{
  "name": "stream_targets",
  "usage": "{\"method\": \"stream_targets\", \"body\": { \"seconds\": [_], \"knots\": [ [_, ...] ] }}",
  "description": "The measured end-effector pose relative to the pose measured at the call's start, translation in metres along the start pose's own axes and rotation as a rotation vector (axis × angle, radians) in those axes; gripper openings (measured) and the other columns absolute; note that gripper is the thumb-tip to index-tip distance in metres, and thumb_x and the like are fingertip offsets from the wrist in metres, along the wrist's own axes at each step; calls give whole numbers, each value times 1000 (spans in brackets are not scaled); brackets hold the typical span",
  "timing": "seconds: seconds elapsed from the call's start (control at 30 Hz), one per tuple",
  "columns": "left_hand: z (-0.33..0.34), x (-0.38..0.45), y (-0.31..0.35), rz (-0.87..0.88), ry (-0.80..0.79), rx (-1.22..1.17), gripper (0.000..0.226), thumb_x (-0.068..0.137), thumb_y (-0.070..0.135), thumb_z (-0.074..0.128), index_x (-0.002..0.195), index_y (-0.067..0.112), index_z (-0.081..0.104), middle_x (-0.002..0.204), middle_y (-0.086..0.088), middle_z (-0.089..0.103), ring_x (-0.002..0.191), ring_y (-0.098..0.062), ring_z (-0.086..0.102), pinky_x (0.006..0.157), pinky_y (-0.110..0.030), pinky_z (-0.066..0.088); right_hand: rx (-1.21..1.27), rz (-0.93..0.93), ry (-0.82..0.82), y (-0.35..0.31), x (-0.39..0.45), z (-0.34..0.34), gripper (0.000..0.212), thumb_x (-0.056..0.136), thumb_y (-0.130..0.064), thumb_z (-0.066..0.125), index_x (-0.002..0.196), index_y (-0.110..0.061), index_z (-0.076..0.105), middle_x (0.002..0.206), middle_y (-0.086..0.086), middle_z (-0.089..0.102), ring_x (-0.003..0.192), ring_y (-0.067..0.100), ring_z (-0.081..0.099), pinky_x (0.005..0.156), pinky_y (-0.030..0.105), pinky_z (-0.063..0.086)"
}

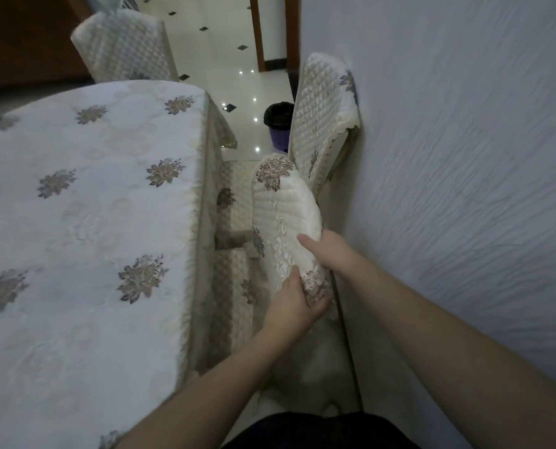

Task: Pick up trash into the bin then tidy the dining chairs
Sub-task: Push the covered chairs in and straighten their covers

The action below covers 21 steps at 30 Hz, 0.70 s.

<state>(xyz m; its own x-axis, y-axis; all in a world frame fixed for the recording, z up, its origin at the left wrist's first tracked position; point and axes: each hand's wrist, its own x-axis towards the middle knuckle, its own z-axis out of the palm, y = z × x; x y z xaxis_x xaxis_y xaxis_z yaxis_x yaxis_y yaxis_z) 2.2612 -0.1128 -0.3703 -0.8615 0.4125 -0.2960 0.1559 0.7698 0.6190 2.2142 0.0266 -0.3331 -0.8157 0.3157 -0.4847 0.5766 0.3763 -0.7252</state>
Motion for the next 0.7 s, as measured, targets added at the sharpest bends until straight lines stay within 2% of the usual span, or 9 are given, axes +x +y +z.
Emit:
{"method": "stream_targets", "body": {
  "seconds": [0.13,0.23,0.37,0.5,0.63,0.7],
  "knots": [
    [1,0,0,-106,5,-3,61,75,51,66,121,16,48,109,-6,66,101,-26,63,72,-31,47,51,40,-15,-2,-2,5,46,82,-45,67,110,-8,63,106,11,66,100,28,63,91,40,51],
    [-2,2,3,-133,-17,70,54,76,48,64,116,15,50,104,-9,66,97,-30,63,70,-32,44,103,64,-4,-4,-4,7,33,77,-34,67,98,-10,62,103,13,68,93,29,65,88,44,53],
    [-1,1,7,-137,-25,156,54,76,47,62,114,12,50,106,-12,64,99,-33,61,75,-36,47,105,55,33,-5,-3,9,50,63,-39,64,97,-2,65,96,16,70,86,31,67,81,48,56],
    [-3,3,6,-84,-18,176,48,78,45,61,108,8,53,101,-14,65,95,-34,62,74,-35,48,64,34,59,-6,-5,7,37,68,-37,65,88,-5,63,92,16,69,84,32,67,79,48,56],
    [-1,1,8,-54,-8,181,45,78,43,63,103,6,55,97,-15,66,92,-34,62,71,-35,46,62,27,52,4,0,6,65,46,-48,61,89,1,66,89,17,71,81,33,69,73,53,57],
    [1,0,9,-43,-4,190,43,78,42,63,101,6,56,95,-15,66,90,-34,63,69,-34,45,68,24,42,11,4,5,68,42,-51,59,87,-1,67,86,16,71,80,34,69,70,54,57]
  ]
}}
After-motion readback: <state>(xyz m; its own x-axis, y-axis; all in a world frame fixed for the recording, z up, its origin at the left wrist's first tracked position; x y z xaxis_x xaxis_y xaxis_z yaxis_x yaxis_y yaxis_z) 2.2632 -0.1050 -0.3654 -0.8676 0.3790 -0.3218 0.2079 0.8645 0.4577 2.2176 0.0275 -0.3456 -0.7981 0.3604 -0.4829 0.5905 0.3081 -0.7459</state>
